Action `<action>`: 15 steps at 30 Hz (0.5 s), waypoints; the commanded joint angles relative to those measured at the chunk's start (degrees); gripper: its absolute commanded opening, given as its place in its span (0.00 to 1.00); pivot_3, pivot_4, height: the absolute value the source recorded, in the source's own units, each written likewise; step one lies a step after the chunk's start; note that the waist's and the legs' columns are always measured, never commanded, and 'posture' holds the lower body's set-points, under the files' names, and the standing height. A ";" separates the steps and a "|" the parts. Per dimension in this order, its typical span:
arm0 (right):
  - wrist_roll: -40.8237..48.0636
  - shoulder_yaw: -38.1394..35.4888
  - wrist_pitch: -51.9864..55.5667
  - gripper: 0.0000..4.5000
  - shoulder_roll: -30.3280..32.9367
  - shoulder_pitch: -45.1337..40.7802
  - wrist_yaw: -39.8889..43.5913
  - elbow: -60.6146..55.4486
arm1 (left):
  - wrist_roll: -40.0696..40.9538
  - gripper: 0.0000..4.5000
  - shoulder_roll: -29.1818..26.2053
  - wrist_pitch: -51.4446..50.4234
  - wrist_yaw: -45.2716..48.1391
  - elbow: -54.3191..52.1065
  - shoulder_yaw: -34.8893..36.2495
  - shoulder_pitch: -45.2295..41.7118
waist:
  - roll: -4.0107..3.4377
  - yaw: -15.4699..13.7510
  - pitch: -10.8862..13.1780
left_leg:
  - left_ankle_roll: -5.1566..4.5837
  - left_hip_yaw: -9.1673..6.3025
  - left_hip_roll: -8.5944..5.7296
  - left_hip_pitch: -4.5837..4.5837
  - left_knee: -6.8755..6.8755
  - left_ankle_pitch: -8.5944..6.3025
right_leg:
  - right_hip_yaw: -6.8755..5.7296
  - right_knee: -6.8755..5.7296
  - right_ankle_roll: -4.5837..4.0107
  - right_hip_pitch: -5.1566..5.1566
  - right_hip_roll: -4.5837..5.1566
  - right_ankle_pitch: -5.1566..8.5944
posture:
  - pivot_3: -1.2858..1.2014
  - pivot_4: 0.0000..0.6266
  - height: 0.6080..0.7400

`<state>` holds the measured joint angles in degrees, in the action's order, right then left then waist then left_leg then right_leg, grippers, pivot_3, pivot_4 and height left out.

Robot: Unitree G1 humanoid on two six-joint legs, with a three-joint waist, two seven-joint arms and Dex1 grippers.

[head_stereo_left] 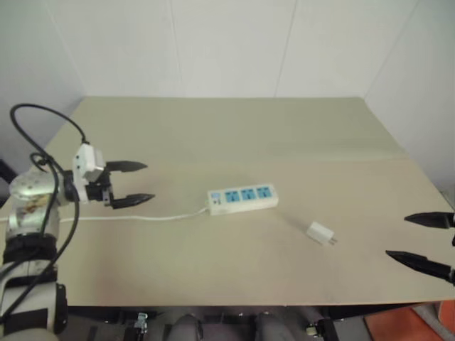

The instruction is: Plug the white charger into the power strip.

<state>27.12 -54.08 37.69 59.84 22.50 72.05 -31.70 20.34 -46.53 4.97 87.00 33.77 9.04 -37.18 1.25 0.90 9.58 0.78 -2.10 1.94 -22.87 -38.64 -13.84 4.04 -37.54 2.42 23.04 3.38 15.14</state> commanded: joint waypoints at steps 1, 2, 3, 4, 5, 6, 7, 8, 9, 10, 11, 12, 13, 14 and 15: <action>0.59 -2.51 0.18 1.00 -0.14 -0.20 -0.24 -1.07 | 0.11 0.99 -0.09 1.09 0.36 0.53 0.09 -1.36 | 0.00 0.01 0.00 | 0.00 0.00 0.00 0.00 0.00 0.00 | 0.00 0.01 0.00 0.00 0.00 0.00 | 0.52 0.24 1.00; 0.63 -2.49 0.14 1.00 -0.14 -0.26 -0.35 -1.04 | 0.07 0.99 -0.02 1.25 0.43 0.76 0.03 -1.43 | 0.00 0.04 0.00 | 0.00 0.00 0.00 -0.01 0.00 0.00 | 0.00 0.02 0.00 0.00 0.00 0.00 | 0.52 0.24 1.00; 0.65 -2.49 0.11 1.00 -0.14 -0.29 -0.44 -1.03 | 0.06 0.99 0.04 1.37 0.54 0.97 -0.01 -1.48 | 0.00 0.03 0.00 | 0.00 0.00 0.00 -0.01 0.00 0.00 | 0.00 0.02 0.00 0.00 0.00 0.00 | 0.52 0.24 1.00; 0.66 -2.50 0.10 1.00 -0.15 -0.34 -0.53 -1.03 | 0.07 0.99 0.11 1.46 0.64 1.11 -0.04 -1.49 | 0.00 0.01 0.00 | 0.00 0.00 0.00 -0.01 0.00 0.00 | 0.00 0.01 0.00 0.00 0.00 0.00 | 0.52 0.24 1.00; 0.69 -2.51 0.06 1.00 -0.17 -0.37 -0.58 -1.03 | 0.08 0.99 0.17 1.50 0.71 1.15 -0.06 -1.48 | 0.00 0.00 0.00 | 0.00 0.00 0.00 -0.01 0.00 0.00 | 0.00 0.01 0.00 0.00 0.00 0.00 | 0.52 0.24 1.00; 0.70 -2.50 0.01 1.00 -0.21 -0.37 -0.61 -1.02 | 0.09 0.99 0.24 1.50 0.76 1.08 -0.10 -1.43 | 0.00 -0.01 0.00 | 0.00 0.00 0.00 -0.01 0.00 0.00 | 0.00 0.00 0.00 0.00 0.00 0.00 | 0.52 0.24 1.00; 0.66 -2.43 -0.08 1.00 -0.28 -0.41 -0.73 -1.06 | 0.12 0.99 0.30 1.49 0.80 1.07 -0.11 -1.41 | 0.00 -0.01 0.00 | 0.00 0.00 0.00 0.00 0.00 0.00 | 0.00 0.00 0.00 0.00 0.00 0.00 | 0.52 0.24 1.00; 0.63 -2.35 -0.18 1.00 -0.36 -0.45 -0.85 -1.10 | 0.16 0.99 0.34 1.47 0.88 1.03 -0.12 -1.39 | 0.00 0.00 0.00 | 0.00 0.00 0.00 0.00 0.00 0.00 | 0.00 -0.01 0.00 0.00 0.00 0.00 | 0.52 0.24 1.00; 0.72 -2.35 -0.19 1.00 -0.47 -0.51 -0.96 -1.17 | 0.20 0.99 0.37 1.43 0.97 1.00 -0.14 -1.38 | 0.00 0.01 0.00 | 0.00 0.00 0.00 0.00 0.00 0.00 | 0.00 -0.01 0.00 0.00 0.00 0.00 | 0.52 0.24 1.00; 0.79 -2.35 -0.17 1.00 -0.55 -0.55 -1.05 -1.25 | 0.21 0.99 0.38 1.45 1.06 1.03 -0.14 -1.40 | 0.00 0.01 0.00 | 0.00 0.00 0.00 0.00 0.00 0.00 | 0.00 0.00 0.00 0.00 0.00 0.00 | 0.52 0.24 1.00; 0.85 -2.37 -0.14 1.00 -0.61 -0.55 -1.10 -1.33 | 0.21 0.99 0.38 1.47 1.14 1.07 -0.13 -1.40 | 0.00 0.01 0.00 | 0.00 0.00 0.00 0.00 0.00 0.00 | 0.00 0.00 0.00 0.00 0.00 0.00 | 0.52 0.24 1.00; 0.89 -2.39 -0.16 1.00 -0.66 -0.54 -1.13 -1.38 | 0.20 0.99 0.41 1.46 1.18 1.12 -0.15 -1.47 | 0.00 0.00 0.00 | 0.00 0.00 0.00 0.00 0.00 0.00 | 0.00 0.00 0.00 0.00 0.00 0.00 | 0.52 0.24 1.00; 0.90 -2.41 -0.22 1.00 -0.71 -0.50 -1.18 -1.41 | 0.14 0.99 0.47 1.49 1.20 1.22 -0.21 -1.59 | 0.00 -0.01 0.00 | 0.00 0.00 0.00 0.00 0.00 0.00 | 0.00 0.00 0.00 0.00 0.00 0.00 | 0.52 0.24 1.00; 0.90 -2.45 -0.28 1.00 -0.77 -0.46 -1.22 -1.44 | 0.06 0.99 0.57 1.56 1.21 1.36 -0.28 -1.74 | 0.00 -0.01 0.00 | 0.00 0.00 0.00 -0.01 0.00 0.00 | 0.00 0.00 0.00 0.00 0.00 0.00 | 0.52 0.24 1.00; 0.90 -2.53 -0.37 1.00 -0.88 -0.36 -1.20 -1.48 | -0.02 0.99 0.74 1.64 1.19 1.58 -0.37 -1.94 | 0.00 -0.02 0.00 | 0.00 0.00 0.00 -0.01 0.00 0.00 | 0.00 0.00 0.00 0.00 0.00 0.00 | 0.52 0.24 1.00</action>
<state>27.34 -54.44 37.69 59.16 22.49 71.01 -32.15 20.32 -45.59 5.46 88.21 34.91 8.53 -37.62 1.25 0.88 9.58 0.78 -2.10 1.94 -22.88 -38.65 -13.84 4.04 -37.55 2.41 23.04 3.38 15.13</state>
